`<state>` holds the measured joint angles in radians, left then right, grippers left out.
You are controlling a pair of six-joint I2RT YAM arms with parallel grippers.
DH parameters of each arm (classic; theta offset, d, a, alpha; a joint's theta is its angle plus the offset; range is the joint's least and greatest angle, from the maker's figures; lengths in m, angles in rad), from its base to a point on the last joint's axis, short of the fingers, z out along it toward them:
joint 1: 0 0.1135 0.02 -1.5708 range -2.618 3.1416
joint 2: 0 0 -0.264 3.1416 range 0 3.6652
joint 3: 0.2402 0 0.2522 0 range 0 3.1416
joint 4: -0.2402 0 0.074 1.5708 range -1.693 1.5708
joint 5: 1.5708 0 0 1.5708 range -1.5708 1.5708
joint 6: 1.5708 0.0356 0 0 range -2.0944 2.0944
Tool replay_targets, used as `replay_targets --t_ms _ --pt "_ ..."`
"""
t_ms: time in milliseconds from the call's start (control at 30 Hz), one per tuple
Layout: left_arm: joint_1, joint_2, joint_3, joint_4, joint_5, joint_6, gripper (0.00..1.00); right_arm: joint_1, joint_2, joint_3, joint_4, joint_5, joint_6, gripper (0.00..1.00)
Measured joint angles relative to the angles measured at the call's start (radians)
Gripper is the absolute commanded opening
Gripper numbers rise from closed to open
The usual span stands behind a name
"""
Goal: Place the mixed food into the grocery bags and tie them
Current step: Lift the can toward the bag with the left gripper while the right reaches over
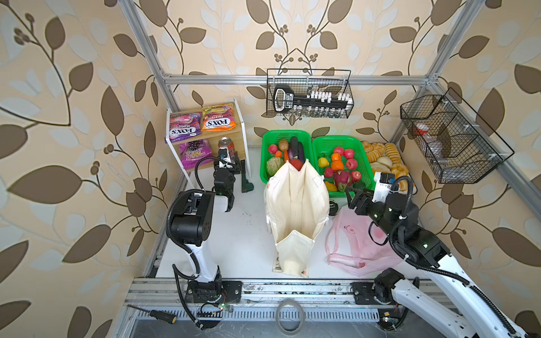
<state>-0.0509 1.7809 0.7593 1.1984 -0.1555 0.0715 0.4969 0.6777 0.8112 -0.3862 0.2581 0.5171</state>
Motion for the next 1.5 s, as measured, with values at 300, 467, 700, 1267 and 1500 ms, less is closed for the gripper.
replay_targets --t_ms 300,467,700,1267,1500 --pt "-0.001 -0.307 -0.189 -0.21 0.042 -0.053 0.34 0.0 -0.01 0.0 0.0 -0.018 0.031 0.78" --pt "-0.001 -0.51 -0.229 -0.346 0.08 -0.075 0.32 0.0 -0.002 0.005 0.006 -0.052 0.04 0.78" --pt "-0.001 -0.748 -0.238 -0.497 0.193 -0.098 0.29 0.0 0.06 0.074 0.011 -0.135 0.04 0.78" --pt "-0.346 -0.95 0.067 -1.182 0.631 -0.014 0.27 0.239 0.497 0.772 -0.278 -0.375 -0.274 0.74" --pt "-0.413 -0.892 0.207 -1.33 0.689 0.073 0.26 0.343 0.618 0.958 -0.385 -0.388 -0.373 0.86"
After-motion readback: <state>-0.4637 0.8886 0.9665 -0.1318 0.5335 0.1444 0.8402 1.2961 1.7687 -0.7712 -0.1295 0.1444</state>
